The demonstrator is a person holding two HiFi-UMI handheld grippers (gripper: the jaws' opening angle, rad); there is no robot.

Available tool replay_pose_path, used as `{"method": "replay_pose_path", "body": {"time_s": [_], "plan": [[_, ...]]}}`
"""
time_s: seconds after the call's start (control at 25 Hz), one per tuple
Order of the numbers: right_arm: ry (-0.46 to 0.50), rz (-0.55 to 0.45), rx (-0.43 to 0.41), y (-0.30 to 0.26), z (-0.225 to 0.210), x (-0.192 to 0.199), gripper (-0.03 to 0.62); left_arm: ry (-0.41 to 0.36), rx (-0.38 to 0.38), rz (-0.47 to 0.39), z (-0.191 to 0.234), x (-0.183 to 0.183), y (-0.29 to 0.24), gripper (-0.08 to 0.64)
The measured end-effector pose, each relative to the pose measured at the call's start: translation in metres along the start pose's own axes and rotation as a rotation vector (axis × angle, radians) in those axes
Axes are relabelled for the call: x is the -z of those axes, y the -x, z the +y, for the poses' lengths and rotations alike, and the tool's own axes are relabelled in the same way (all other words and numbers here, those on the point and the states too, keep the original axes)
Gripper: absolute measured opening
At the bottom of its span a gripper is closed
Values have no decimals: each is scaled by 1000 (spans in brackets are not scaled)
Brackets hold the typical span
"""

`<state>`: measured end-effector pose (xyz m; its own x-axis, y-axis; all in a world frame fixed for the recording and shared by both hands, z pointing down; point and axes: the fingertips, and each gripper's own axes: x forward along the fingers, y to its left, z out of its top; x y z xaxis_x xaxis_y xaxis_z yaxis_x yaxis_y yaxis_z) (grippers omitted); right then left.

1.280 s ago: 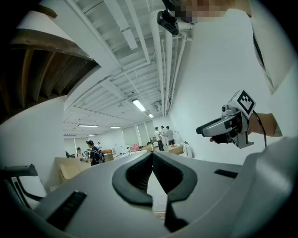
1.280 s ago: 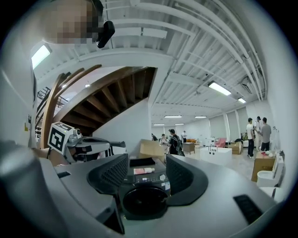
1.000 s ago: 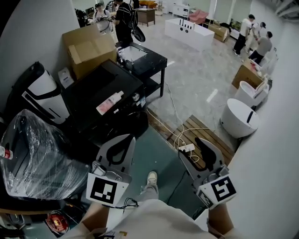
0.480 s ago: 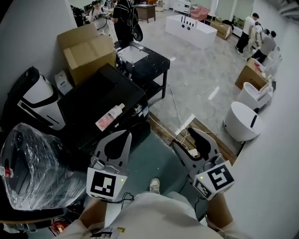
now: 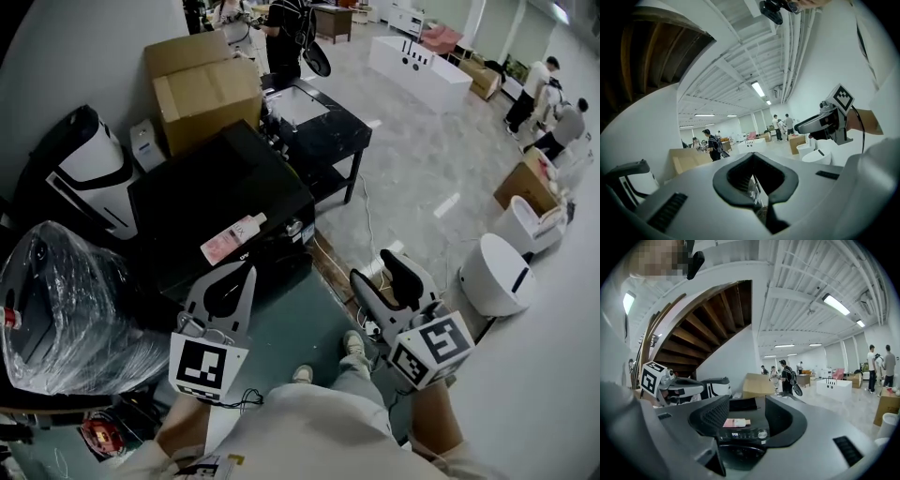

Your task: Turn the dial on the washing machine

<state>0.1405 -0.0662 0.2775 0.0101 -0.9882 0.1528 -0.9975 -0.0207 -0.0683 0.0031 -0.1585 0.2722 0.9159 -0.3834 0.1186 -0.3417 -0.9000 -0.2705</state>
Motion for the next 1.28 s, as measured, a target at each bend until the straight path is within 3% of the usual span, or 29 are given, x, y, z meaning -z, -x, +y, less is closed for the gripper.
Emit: {"method": "replay_pose_path", "body": {"time_s": [0.32, 0.72, 0.88, 1.04, 1.28], "plan": [[-24, 35, -199, -51, -40, 8, 261, 19, -175, 70, 6, 0, -34, 18], [-2, 139, -439, -105, -70, 25, 261, 106, -465, 166, 9, 19, -43, 18], [2, 165, -480, -126, -77, 32, 259, 76, -514, 215, 4, 37, -42, 18], [40, 180, -499, -145, -77, 42, 259, 98, -575, 237, 9, 52, -34, 18], [5, 204, -499, -172, -73, 62, 259, 81, -612, 269, 22, 67, -23, 18]]}}
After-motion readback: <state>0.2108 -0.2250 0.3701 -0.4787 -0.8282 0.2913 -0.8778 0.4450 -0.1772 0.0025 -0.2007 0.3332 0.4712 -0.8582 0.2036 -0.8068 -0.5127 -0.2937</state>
